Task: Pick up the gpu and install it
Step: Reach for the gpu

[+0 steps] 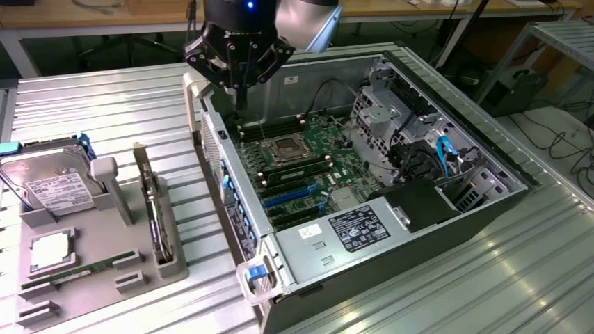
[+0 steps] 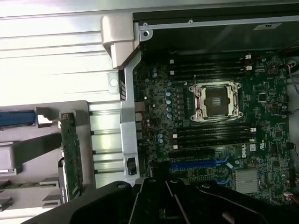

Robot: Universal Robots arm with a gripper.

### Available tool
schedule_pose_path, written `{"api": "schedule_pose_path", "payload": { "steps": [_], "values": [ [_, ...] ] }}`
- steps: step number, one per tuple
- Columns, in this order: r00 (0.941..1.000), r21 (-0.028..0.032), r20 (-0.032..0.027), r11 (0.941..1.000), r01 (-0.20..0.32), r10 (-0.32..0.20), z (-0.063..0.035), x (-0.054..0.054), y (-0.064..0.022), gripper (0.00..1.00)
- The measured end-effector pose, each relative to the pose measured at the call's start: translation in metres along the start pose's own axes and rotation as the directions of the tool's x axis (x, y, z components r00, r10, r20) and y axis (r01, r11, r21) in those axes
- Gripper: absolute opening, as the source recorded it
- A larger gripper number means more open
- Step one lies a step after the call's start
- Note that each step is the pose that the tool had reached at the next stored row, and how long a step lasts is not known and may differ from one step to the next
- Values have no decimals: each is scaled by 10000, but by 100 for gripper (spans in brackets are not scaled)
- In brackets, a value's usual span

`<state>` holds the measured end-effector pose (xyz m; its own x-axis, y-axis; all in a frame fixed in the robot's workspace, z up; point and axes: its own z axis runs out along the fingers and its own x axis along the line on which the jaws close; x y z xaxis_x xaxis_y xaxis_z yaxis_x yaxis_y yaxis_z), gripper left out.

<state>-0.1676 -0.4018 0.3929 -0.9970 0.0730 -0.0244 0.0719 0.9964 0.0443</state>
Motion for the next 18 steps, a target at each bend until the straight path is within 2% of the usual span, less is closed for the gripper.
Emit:
{"api": "schedule_pose_path", "payload": {
  "steps": [18],
  "values": [
    [10000,-2,-2,10000,41,-41,-1,140,-38,11]
  ]
}}
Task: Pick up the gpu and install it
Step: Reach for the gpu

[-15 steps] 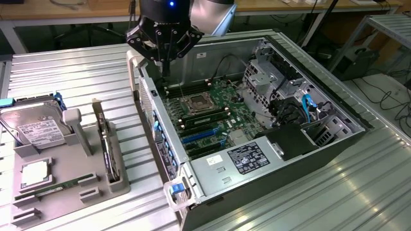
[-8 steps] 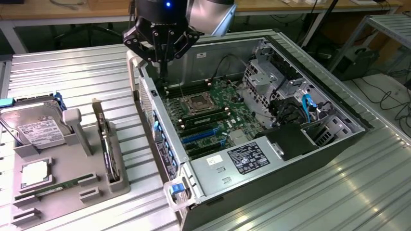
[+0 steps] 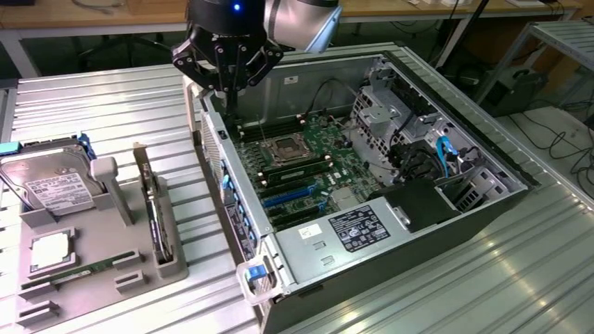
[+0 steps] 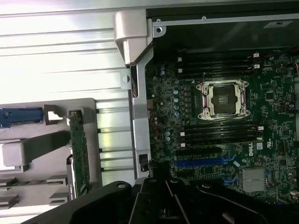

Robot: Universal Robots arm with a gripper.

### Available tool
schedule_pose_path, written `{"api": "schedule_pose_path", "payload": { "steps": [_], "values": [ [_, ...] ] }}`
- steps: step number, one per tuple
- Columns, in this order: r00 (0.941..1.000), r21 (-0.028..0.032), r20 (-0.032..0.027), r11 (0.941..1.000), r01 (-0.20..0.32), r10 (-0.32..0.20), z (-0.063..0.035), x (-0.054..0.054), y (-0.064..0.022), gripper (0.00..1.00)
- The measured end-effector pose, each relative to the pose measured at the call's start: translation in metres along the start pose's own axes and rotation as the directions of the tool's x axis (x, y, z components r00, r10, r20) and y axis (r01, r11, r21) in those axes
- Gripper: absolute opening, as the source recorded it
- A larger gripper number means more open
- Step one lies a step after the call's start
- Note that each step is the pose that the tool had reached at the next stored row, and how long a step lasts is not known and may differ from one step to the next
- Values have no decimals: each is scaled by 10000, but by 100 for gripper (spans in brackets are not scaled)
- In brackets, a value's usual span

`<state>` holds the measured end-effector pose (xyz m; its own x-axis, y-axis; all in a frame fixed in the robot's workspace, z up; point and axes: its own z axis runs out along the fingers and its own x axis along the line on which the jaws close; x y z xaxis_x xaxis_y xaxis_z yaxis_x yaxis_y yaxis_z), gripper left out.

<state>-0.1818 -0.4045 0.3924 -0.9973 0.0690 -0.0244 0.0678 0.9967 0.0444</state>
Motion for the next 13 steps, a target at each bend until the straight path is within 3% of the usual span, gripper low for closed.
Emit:
{"api": "schedule_pose_path", "payload": {
  "steps": [13],
  "values": [
    [10000,0,0,10000,5,-5,0,160,-15,11]
  ]
}}
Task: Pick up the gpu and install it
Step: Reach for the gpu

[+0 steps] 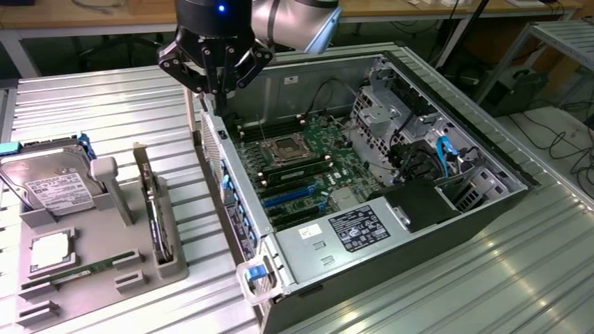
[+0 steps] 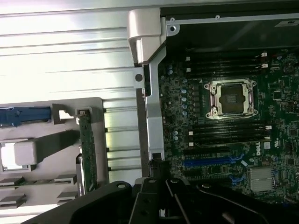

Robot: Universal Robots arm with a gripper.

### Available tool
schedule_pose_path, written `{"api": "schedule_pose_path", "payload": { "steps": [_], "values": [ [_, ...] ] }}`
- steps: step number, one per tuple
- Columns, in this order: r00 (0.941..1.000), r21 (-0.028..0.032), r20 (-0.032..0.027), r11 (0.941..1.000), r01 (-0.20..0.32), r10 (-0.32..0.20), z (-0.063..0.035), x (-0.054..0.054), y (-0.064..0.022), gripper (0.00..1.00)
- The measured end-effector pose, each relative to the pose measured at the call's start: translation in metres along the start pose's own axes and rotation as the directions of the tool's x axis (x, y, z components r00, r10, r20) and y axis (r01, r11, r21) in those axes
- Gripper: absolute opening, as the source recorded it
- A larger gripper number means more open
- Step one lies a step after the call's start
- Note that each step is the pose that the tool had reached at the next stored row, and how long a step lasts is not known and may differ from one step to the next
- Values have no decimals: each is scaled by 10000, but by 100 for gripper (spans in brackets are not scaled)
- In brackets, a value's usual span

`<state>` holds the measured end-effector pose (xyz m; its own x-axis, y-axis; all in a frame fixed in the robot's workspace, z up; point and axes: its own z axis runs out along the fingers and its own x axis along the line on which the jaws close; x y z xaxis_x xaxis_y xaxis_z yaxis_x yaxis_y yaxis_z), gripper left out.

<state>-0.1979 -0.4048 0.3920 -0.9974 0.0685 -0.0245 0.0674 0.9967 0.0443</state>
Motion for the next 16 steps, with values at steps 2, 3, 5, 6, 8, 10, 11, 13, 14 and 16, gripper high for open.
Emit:
{"api": "schedule_pose_path", "payload": {
  "steps": [2,3,5,6,8,10,11,13,14,16],
  "values": [
    [10000,0,-1,10000,0,0,0,25,-2,11],
    [10000,0,0,10000,0,0,0,37,-3,11],
    [10000,0,0,10000,0,0,0,60,-6,11],
    [10000,-1,0,10000,0,0,0,71,-7,11],
    [10000,0,0,10000,0,0,1,102,-10,11],
    [10000,-1,0,10000,0,0,2,139,-13,11],
    [10000,0,0,10000,0,0,1,157,-15,11],
    [10000,0,0,10000,1,-1,2,198,-19,11],
    [10000,0,-1,10000,4,-4,2,218,-23,11],
    [10000,0,-1,10000,13,-13,6,248,-36,11]
  ]
}}
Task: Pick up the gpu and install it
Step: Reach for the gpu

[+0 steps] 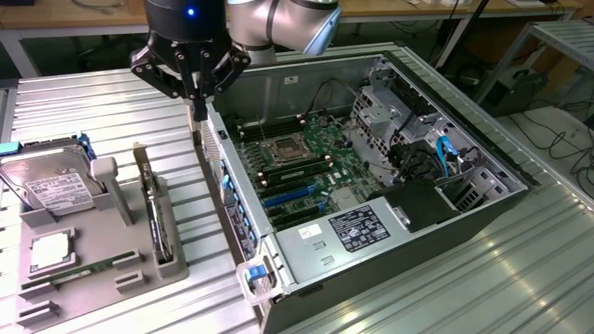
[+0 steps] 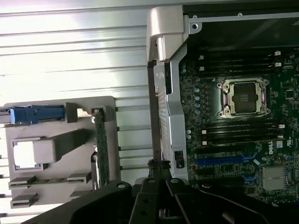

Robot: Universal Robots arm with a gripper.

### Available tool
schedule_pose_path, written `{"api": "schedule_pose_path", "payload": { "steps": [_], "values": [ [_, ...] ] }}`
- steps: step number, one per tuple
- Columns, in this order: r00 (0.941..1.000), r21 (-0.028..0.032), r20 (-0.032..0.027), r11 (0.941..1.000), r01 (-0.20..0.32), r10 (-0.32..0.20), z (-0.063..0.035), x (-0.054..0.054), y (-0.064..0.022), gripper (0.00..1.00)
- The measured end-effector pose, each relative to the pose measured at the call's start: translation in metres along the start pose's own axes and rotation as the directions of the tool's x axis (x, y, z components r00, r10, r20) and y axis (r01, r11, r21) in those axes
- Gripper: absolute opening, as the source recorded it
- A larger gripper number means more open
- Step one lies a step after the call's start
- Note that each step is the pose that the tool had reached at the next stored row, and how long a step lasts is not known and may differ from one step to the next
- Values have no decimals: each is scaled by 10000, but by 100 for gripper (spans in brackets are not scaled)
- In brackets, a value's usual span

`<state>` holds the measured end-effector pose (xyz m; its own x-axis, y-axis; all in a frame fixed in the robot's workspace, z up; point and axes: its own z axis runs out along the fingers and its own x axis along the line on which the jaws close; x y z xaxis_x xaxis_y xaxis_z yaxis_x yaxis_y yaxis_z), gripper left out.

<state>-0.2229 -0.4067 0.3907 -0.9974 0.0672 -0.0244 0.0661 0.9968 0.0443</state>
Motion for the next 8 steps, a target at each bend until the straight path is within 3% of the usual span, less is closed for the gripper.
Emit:
{"api": "schedule_pose_path", "payload": {
  "steps": [8],
  "values": [
    [9999,-3,-5,9999,130,-130,1,183,-39,11]
  ]
}}
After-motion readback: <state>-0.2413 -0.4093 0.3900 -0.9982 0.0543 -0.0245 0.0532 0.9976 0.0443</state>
